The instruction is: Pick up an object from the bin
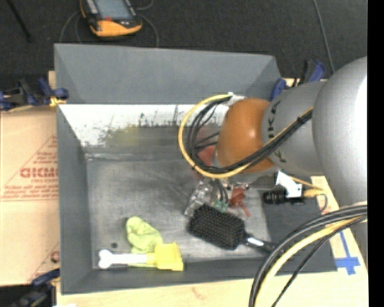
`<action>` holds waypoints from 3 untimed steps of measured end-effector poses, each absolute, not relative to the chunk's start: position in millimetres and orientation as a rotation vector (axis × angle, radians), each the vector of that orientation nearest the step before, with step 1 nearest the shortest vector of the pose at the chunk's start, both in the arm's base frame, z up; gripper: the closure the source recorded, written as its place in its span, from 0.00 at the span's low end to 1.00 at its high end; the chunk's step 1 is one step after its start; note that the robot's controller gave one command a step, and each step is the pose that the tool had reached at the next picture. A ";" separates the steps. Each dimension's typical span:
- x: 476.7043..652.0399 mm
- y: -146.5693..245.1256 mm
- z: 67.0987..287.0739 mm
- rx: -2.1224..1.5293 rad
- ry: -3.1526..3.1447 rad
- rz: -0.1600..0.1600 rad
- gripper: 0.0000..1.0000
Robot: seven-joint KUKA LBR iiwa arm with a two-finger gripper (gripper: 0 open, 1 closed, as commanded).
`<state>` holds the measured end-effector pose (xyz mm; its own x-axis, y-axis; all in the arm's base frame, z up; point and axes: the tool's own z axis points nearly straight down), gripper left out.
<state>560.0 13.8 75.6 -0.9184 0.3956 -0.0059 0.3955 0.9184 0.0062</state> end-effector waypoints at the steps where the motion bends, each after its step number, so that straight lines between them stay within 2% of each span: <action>1: 560.0 13.8 75.5 0.634 3.070 0.008 1.00; 2: 595.4 13.6 204.1 -0.028 3.138 -0.001 1.00; 3: 598.8 13.5 214.7 -0.071 3.134 -0.001 1.00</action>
Offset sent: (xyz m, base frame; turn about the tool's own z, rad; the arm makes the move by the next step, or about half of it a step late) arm 0.0371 0.0006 0.1373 -0.4537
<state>598.8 13.5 214.7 -0.9989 -0.0455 -0.0071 -0.0455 0.9990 -0.0006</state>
